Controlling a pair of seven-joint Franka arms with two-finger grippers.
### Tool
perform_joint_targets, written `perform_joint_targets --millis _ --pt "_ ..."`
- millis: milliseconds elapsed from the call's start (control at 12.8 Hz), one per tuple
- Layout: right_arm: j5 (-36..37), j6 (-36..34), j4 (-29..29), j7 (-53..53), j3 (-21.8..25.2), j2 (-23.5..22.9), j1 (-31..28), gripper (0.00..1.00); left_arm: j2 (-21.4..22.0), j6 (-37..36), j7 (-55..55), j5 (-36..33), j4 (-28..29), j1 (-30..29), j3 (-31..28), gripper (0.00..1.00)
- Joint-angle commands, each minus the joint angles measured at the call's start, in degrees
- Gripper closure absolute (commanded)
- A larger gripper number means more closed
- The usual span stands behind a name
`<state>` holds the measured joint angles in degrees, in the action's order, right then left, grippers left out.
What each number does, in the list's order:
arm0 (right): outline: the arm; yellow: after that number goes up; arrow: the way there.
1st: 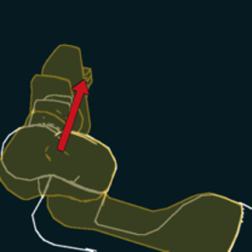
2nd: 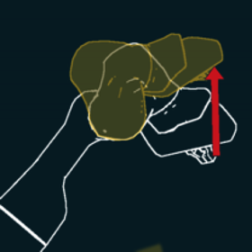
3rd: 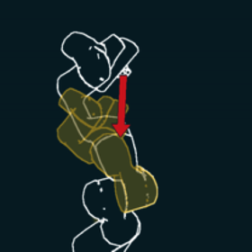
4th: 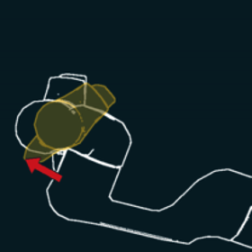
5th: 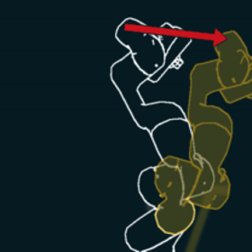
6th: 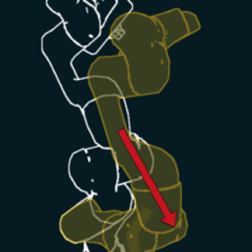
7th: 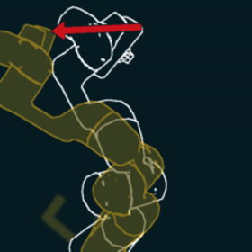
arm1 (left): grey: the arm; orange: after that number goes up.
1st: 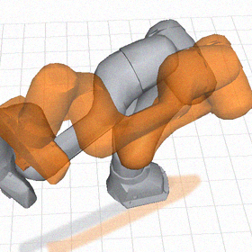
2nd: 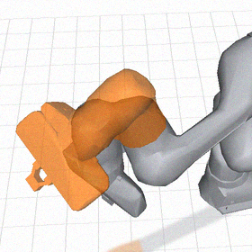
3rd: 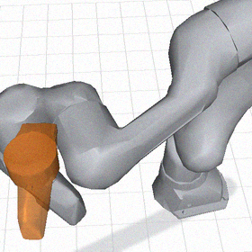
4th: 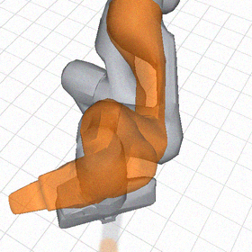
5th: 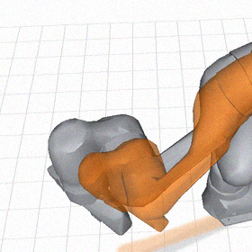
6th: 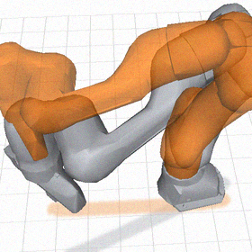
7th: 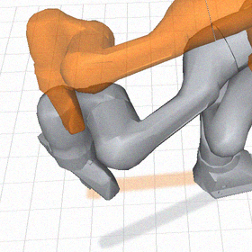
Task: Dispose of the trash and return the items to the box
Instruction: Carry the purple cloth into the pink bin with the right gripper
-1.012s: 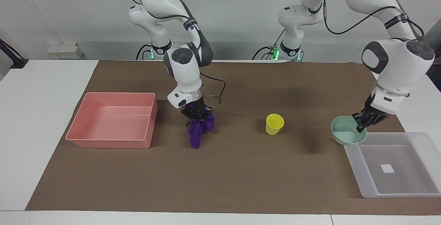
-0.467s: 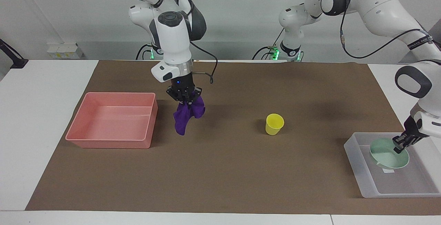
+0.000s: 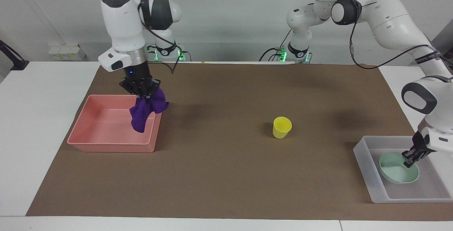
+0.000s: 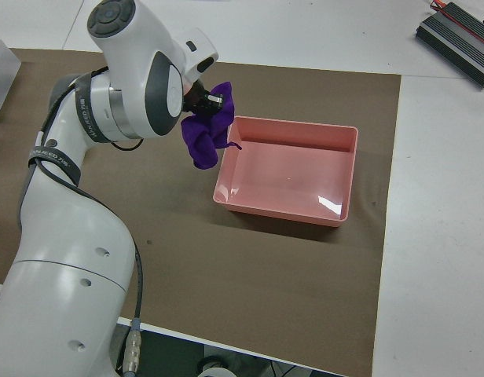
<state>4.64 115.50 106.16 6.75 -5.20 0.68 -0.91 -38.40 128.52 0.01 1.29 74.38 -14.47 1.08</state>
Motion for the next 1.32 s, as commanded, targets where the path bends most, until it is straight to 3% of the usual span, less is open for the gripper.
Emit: perform_joint_targets --millis 0,156,311,467,545,623,701,778,856,934,1012,1246 --pt "0.37 2.18 2.46 -9.45 -0.69 0.11 -6.80 1.00 0.25 2.77 -0.80 -0.85 2.25 -0.30 0.15 1.00" --pt "0.37 6.12 5.45 -14.20 -0.69 -0.59 -10.67 1.00 2.61 6.72 -0.72 -0.94 8.91 -0.39 0.06 1.00" --pt "0.37 9.99 7.38 -15.37 -0.69 -2.78 -12.52 1.00 3.41 5.44 -0.63 -0.94 10.18 -0.30 -0.03 0.98" --pt "0.37 11.06 10.02 -15.46 -0.69 -3.58 -12.71 1.00 3.33 1.57 -0.19 -1.12 7.55 -0.39 -0.03 0.62" --pt "0.37 12.89 11.07 -15.54 -0.69 -4.45 -12.88 1.00 3.33 -0.10 -0.19 -1.03 6.84 -0.13 -0.03 0.39" --pt "0.37 15.26 13.09 -15.54 -0.60 -4.81 -13.23 1.00 3.50 -0.98 -0.19 -1.29 6.57 0.14 -0.03 0.07" --pt "0.37 17.72 14.67 -15.19 -0.68 -5.60 -13.67 1.00 4.37 -1.25 -0.19 -1.38 6.66 0.31 0.06 0.00" --pt "0.37 20.09 15.99 -15.02 -0.69 -6.48 -13.76 1.00 6.04 -1.34 -0.10 -1.47 6.66 0.06 0.06 0.00" --pt "0.37 21.86 16.18 -15.02 -0.69 -7.62 -13.68 0.78 7.88 -2.56 -0.10 -1.21 6.83 0.40 0.23 0.00" --pt "0.37 22.40 16.18 -14.93 -0.69 -8.41 -13.85 0.46 9.90 -5.53 -0.10 -1.20 6.92 0.84 0.24 0.00" --pt "0.37 22.40 16.18 -14.75 -0.69 -8.77 -13.85 0.00 12.09 -8.61 -0.10 -1.20 7.27 1.71 0.50 0.00" --pt "0.37 21.18 14.70 -13.62 -0.69 -8.16 -13.76 0.00 19.83 -14.61 -0.10 -1.12 13.66 6.62 0.59 0.00"
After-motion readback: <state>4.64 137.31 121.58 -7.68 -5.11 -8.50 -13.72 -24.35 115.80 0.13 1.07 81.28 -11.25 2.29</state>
